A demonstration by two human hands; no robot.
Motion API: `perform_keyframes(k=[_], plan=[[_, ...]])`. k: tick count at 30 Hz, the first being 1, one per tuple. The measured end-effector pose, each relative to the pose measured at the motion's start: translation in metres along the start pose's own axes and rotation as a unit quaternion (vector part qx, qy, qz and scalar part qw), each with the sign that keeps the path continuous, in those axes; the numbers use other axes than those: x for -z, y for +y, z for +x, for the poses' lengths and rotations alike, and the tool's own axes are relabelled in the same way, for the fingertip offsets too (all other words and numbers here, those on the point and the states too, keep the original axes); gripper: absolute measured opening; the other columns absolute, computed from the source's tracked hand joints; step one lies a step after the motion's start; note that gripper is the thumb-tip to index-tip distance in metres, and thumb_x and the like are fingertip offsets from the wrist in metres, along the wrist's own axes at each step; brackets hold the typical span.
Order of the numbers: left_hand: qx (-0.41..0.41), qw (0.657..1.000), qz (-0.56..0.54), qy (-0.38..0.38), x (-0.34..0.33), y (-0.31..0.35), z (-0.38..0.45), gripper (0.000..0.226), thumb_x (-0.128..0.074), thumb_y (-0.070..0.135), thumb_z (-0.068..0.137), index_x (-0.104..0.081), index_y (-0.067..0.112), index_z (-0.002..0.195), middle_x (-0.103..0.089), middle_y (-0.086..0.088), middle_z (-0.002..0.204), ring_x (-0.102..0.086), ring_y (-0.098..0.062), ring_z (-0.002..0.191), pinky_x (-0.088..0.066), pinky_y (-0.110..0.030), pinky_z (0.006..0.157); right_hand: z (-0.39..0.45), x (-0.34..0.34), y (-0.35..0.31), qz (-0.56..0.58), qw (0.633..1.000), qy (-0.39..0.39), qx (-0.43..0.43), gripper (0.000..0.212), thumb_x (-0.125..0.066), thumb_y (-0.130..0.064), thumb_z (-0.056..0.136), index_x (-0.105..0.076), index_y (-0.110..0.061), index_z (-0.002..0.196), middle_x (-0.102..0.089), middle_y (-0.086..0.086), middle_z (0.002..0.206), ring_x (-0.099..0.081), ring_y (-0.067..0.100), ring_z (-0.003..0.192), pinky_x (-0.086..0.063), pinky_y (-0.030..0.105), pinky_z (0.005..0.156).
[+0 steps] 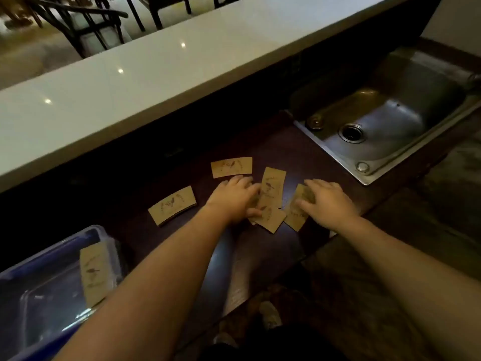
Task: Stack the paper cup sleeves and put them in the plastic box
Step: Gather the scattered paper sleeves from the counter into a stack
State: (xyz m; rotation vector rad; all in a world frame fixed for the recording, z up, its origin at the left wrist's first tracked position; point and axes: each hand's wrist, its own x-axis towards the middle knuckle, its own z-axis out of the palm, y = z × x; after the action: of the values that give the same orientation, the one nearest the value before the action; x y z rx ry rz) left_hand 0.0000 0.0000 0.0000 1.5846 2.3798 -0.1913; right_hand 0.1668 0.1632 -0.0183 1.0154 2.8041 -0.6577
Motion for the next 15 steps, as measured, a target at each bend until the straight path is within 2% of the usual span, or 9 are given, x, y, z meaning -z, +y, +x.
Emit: perform_keyframes(k=[2,4,7,15], plan=[[-0.014,0.998,-0.001,-0.067,-0.005,0.007,0.006,0.077,-0.055,0.056,0.084,-0.026,0.023,0.147,-0.031,-0.009,0.152,-0.032,-0.031,0.134,-0.035,-0.050,0.105,0.003,-0.004,0.001,-0.007,0.999,-0.035,-0.039,0.088,-0.059,-0.061,0.077,-0.028,-0.016,0.146,-0.035,0.009,0.151,-0.031,0.035,0.133,-0.037,0.048,0.101],[-0.019,0.995,0.005,-0.097,-0.013,0.011,0.008,0.076,-0.057,0.054,0.083,-0.027,0.022,0.146,-0.037,-0.010,0.146,-0.037,-0.031,0.129,-0.039,-0.049,0.101,0.002,-0.010,0.001,-0.016,0.994,-0.074,-0.075,0.102,-0.061,-0.069,0.069,-0.024,-0.013,0.145,-0.033,0.012,0.149,-0.030,0.035,0.132,-0.036,0.049,0.100],[-0.019,0.996,0.022,-0.081,-0.019,0.014,0.011,0.077,-0.060,0.054,0.081,-0.030,0.023,0.145,-0.039,-0.012,0.140,-0.036,-0.031,0.127,-0.041,-0.046,0.098,0.004,-0.016,0.002,-0.047,0.993,-0.071,-0.085,0.110,-0.063,-0.076,0.061,-0.026,-0.012,0.143,-0.034,0.012,0.145,-0.030,0.034,0.130,-0.035,0.047,0.100],[0.008,0.999,0.022,-0.025,-0.022,0.013,0.014,0.074,-0.070,0.053,0.071,-0.043,0.019,0.131,-0.044,-0.011,0.130,-0.038,-0.030,0.124,-0.032,-0.048,0.102,0.013,-0.017,0.005,-0.063,0.992,-0.066,-0.083,0.116,-0.069,-0.074,0.056,-0.024,-0.013,0.144,-0.033,0.012,0.142,-0.029,0.035,0.128,-0.034,0.047,0.101]])
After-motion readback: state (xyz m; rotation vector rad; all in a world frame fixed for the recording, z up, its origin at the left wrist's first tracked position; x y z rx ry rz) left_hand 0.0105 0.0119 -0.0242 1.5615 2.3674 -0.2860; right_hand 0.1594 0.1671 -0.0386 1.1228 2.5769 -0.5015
